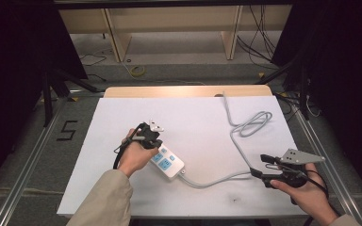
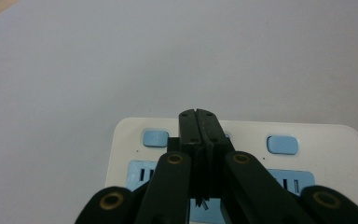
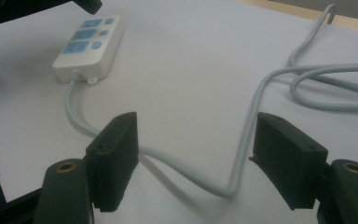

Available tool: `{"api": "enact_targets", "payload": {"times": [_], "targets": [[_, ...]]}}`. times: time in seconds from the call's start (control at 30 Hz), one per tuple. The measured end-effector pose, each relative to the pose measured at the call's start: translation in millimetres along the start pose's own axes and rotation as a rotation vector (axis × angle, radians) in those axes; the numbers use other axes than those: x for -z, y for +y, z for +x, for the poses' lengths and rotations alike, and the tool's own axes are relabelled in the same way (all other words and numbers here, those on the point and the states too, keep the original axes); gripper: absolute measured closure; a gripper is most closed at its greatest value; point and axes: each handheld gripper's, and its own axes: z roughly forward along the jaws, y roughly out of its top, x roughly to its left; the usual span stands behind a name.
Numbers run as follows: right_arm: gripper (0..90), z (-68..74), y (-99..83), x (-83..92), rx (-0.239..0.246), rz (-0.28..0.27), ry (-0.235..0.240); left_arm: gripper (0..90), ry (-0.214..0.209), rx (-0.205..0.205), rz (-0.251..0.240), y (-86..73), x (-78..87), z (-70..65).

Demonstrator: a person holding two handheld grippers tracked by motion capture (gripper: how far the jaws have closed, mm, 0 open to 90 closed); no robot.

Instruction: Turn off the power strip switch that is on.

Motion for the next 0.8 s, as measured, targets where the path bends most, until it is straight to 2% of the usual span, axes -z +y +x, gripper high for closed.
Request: {"api": "enact_targets", "payload": {"times": [0.8], "targets": [[31.5, 0.3, 0.0, -0.1, 0.000, 0.002, 0.003, 89.8, -0.006, -0.022, 0.037, 7.4, -8.2, -4.1]]}}
